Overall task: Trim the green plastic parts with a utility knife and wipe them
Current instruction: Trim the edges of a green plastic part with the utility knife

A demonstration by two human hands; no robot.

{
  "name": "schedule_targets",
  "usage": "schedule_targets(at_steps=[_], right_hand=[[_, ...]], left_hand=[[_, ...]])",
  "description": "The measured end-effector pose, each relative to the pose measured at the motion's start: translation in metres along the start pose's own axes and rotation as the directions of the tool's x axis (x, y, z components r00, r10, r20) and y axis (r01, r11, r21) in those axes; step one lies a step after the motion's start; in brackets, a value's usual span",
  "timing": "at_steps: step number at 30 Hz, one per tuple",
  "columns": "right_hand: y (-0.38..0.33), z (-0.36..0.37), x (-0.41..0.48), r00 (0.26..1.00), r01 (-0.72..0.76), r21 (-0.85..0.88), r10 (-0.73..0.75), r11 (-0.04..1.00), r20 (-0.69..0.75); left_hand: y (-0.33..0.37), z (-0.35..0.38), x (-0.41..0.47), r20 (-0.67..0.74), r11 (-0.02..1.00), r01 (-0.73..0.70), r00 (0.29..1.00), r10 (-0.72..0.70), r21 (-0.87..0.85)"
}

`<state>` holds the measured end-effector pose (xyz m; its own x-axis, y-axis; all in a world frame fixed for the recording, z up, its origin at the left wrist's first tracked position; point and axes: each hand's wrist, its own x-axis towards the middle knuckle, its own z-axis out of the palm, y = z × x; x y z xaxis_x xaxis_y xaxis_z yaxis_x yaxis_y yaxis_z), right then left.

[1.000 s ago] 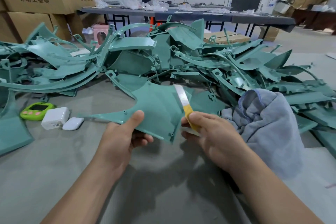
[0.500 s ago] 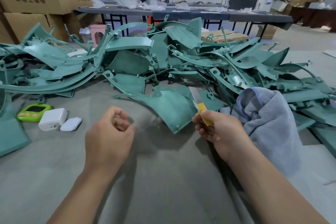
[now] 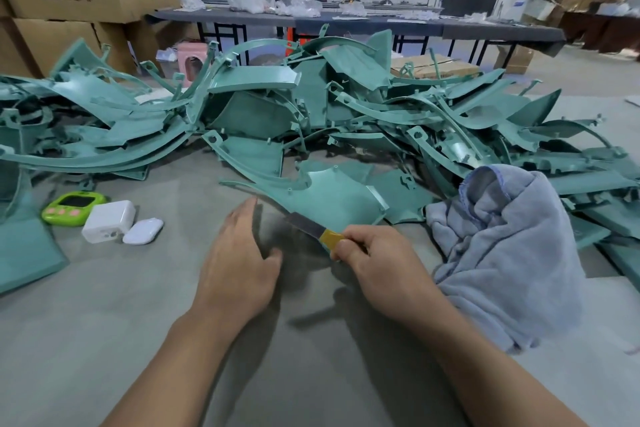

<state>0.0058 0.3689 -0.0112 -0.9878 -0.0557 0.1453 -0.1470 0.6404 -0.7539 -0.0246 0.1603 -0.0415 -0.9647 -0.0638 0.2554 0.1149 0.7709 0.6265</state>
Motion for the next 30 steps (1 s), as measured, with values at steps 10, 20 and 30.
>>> schedule_targets(at_steps=[10, 20, 30], right_hand=[[0.009, -0.008, 0.004, 1.000, -0.012, 0.045, 0.012, 0.999, -0.011], [0.004, -0.026, 0.001, 0.824, 0.126, 0.241, 0.034, 0.962, -0.566], [-0.021, 0.022, -0.013, 0.910, 0.127, 0.018, -0.110, 0.992, -0.399]], left_hand=[[-0.006, -0.009, 0.030, -0.082, 0.968, -0.167, 0.979, 0.185, 0.187], [0.018, -0.025, -0.006, -0.464, 0.935, -0.238, 0.818, 0.339, 0.264], [0.041, -0.016, -0.015, -0.442, 0.939, -0.087, 0.865, 0.237, 0.332]])
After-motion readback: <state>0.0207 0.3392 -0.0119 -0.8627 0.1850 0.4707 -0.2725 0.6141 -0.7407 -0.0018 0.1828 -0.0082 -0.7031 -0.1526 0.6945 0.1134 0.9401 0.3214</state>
